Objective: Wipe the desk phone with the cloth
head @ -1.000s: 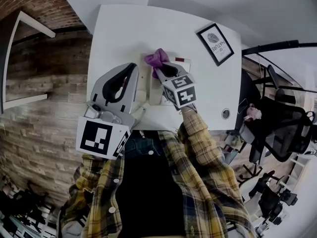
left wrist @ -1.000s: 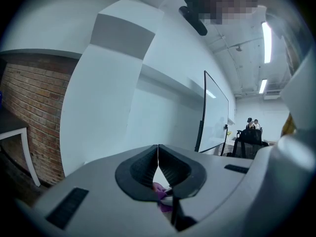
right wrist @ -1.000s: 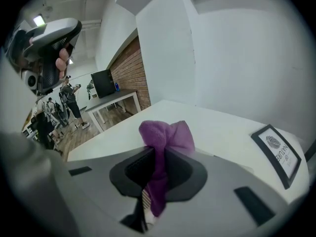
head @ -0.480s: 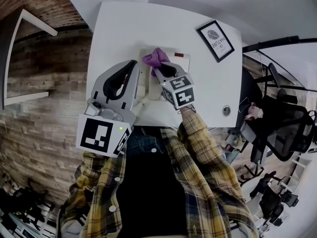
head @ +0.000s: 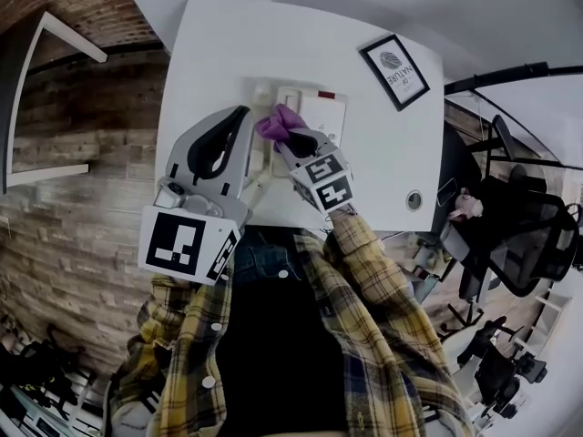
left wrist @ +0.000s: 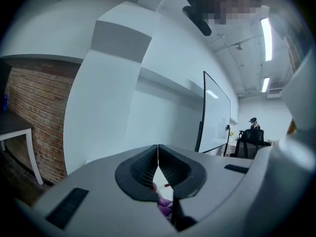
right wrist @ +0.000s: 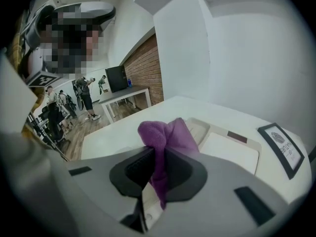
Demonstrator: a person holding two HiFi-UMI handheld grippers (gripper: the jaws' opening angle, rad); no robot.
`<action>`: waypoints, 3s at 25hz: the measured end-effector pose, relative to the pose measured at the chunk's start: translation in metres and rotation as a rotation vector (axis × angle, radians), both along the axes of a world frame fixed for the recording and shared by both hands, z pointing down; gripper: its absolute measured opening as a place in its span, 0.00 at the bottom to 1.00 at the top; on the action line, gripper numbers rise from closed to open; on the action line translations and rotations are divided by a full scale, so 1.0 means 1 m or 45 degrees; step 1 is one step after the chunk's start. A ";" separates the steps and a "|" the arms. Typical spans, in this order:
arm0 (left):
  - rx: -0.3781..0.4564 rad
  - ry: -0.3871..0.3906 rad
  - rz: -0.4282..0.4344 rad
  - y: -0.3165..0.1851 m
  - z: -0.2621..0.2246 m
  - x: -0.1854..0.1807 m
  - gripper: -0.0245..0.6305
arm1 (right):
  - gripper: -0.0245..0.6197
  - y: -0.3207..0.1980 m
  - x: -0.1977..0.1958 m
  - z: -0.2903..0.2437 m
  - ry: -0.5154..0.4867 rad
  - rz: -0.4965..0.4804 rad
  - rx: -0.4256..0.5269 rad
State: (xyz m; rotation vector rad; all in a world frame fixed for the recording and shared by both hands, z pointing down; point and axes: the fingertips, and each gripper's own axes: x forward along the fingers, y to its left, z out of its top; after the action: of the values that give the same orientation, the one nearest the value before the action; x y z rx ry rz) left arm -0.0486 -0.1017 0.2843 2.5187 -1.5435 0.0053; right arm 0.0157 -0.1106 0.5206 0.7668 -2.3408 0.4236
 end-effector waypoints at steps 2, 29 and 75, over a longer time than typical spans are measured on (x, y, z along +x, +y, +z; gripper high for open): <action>0.006 0.002 0.006 0.001 0.000 0.003 0.06 | 0.13 0.008 0.002 0.004 -0.004 -0.002 -0.017; -0.025 -0.019 0.074 0.006 0.006 0.019 0.06 | 0.13 0.091 0.015 0.029 -0.126 -0.020 -0.339; -0.066 -0.005 -0.008 -0.018 0.019 -0.010 0.06 | 0.13 -0.083 0.075 -0.004 -0.069 0.296 -0.094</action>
State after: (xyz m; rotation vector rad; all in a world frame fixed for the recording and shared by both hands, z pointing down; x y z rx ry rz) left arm -0.0589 -0.1195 0.3035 2.4755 -1.5319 0.0486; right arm 0.0911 -0.1932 0.5163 1.0073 -2.2793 0.6349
